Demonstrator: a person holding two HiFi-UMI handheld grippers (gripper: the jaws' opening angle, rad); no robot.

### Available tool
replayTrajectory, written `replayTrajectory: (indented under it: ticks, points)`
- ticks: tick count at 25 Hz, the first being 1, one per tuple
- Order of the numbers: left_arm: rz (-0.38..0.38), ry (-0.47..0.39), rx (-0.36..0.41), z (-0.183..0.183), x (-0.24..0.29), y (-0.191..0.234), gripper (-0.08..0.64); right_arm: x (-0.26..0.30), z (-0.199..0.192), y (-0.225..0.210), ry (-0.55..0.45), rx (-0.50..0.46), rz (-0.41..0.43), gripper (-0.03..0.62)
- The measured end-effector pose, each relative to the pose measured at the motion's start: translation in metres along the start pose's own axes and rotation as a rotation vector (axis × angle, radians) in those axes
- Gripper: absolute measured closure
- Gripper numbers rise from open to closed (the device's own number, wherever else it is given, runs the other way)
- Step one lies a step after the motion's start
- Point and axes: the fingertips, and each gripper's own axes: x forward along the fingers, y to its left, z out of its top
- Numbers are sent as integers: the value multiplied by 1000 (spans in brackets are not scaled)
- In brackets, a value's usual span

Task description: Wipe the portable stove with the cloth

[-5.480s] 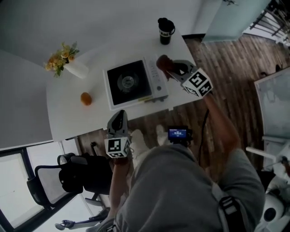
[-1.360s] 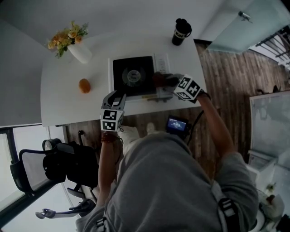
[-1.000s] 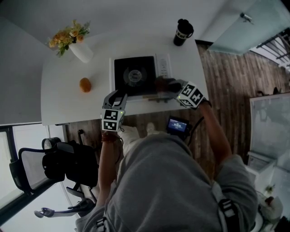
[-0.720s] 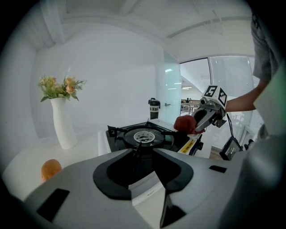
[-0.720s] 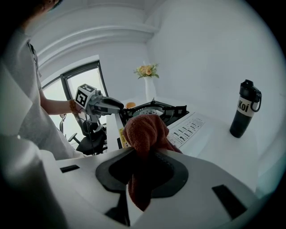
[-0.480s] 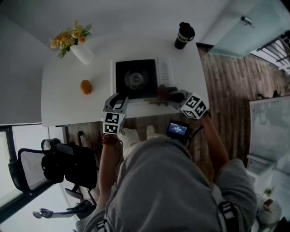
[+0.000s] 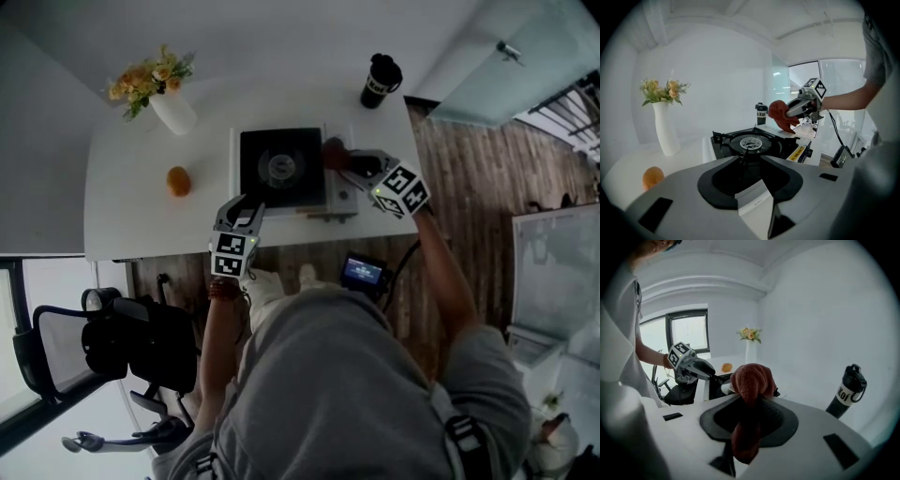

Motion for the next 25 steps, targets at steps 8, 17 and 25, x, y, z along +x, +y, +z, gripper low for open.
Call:
replayTrajectory:
  ticks: [8, 17, 25]
  points:
    - [9, 2, -6, -1, -1, -2, 405, 75, -17, -32, 248, -120, 19, 334]
    - [-2, 1, -10, -1, -1, -1, 405, 72, 7, -33, 223, -125, 20, 465]
    - [-8, 2, -11, 0, -1, -3, 405, 93, -6, -34, 328, -113, 86, 359]
